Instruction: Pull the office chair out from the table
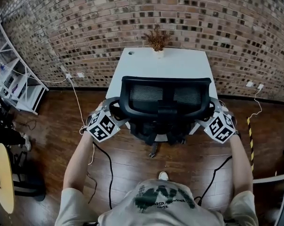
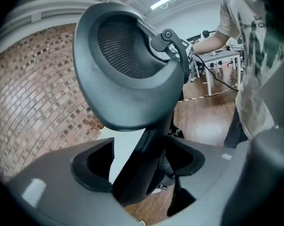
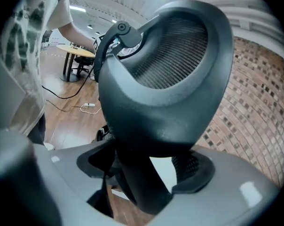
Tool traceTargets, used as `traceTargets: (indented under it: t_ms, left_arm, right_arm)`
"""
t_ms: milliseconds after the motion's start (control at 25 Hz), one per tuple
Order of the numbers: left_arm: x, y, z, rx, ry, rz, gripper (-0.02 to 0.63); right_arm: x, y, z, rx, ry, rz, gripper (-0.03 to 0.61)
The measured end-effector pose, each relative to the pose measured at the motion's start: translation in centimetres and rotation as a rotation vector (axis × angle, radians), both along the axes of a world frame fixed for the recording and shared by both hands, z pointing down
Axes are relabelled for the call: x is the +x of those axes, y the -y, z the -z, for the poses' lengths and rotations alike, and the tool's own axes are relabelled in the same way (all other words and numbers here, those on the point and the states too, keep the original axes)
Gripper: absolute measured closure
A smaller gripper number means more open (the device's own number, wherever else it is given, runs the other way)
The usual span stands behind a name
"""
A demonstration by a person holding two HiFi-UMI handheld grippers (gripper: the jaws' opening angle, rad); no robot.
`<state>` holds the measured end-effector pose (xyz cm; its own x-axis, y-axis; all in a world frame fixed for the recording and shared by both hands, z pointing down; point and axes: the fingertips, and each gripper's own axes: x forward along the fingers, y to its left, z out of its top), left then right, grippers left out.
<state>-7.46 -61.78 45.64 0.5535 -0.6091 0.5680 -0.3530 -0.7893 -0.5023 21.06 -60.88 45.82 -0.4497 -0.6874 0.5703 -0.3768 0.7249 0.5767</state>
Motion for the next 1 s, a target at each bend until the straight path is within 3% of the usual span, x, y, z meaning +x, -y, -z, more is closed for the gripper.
traceTargets:
  t_ms: [440, 760, 1000]
  left_arm:
    - [-0.2, -0.5, 0.1, 0.041, 0.041, -0.007, 0.285]
    - [-0.7, -0.9, -0.8, 0.060, 0.131, -0.025, 0.316]
    - [-1.8, -1.7, -0.7, 0.070, 0.128, -0.031, 0.310]
  right_arm:
    - [0.5, 0.4, -0.5, 0.122, -0.103, -0.045, 0.256]
    - [0.4, -0.4, -1.1, 0.114, -0.131, -0.073, 0.270]
    - [-0.8, -2.4, -0.9, 0.136, -0.139, -0.096, 0.279]
